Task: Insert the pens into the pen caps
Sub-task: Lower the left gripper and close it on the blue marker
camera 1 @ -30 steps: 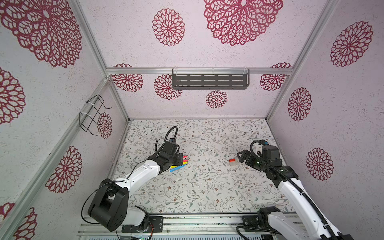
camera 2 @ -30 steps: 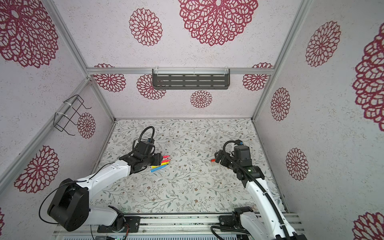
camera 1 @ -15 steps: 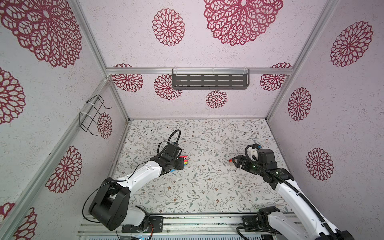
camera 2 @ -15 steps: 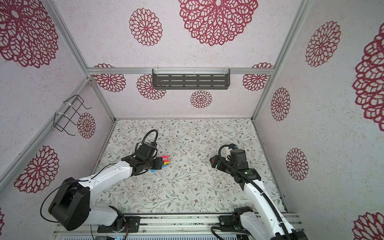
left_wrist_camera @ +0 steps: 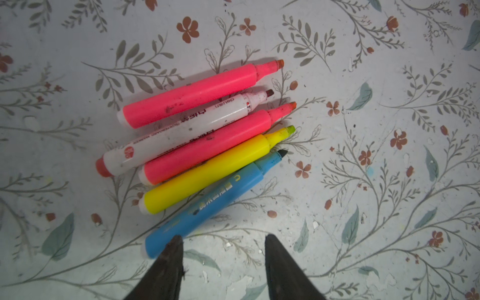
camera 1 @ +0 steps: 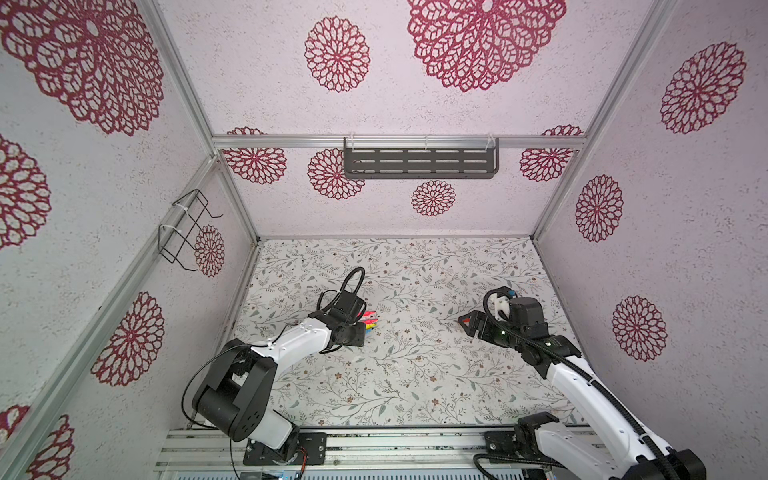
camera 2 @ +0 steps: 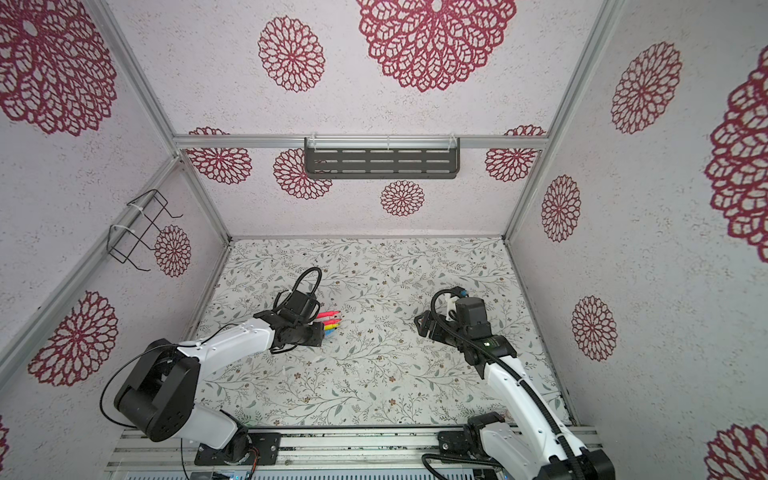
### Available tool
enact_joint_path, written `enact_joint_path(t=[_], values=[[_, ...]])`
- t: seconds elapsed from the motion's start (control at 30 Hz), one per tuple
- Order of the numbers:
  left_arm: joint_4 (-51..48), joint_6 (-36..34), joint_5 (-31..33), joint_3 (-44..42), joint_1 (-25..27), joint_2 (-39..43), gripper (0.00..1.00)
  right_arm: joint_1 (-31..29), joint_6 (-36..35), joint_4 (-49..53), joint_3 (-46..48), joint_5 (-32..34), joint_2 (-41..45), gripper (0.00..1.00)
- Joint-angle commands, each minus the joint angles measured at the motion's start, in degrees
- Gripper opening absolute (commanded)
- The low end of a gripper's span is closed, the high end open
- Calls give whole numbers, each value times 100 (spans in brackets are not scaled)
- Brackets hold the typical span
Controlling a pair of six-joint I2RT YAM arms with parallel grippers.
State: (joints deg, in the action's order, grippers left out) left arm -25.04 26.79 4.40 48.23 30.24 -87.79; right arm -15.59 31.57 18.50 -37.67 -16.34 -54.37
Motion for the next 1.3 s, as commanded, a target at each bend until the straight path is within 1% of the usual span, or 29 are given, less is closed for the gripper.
enact_joint_path(t=[0.0, 0.57, 1.0, 1.23, 1.27], values=[[31, -99, 81, 143, 17, -115, 54, -42, 57, -265, 40, -71, -5, 89], [74, -432, 169, 392, 8, -491, 54, -102, 218, -417, 120, -18, 58, 88], [113, -456, 167, 397, 4, -730, 53, -110, 289, -444, 136, -40, 118, 88], [22, -438, 53, 389, 52, -851, 48, -110, 350, -396, 181, 20, 295, 87], [-12, -441, 44, 383, 69, -869, 46, -110, 350, -383, 181, 41, 319, 87]])
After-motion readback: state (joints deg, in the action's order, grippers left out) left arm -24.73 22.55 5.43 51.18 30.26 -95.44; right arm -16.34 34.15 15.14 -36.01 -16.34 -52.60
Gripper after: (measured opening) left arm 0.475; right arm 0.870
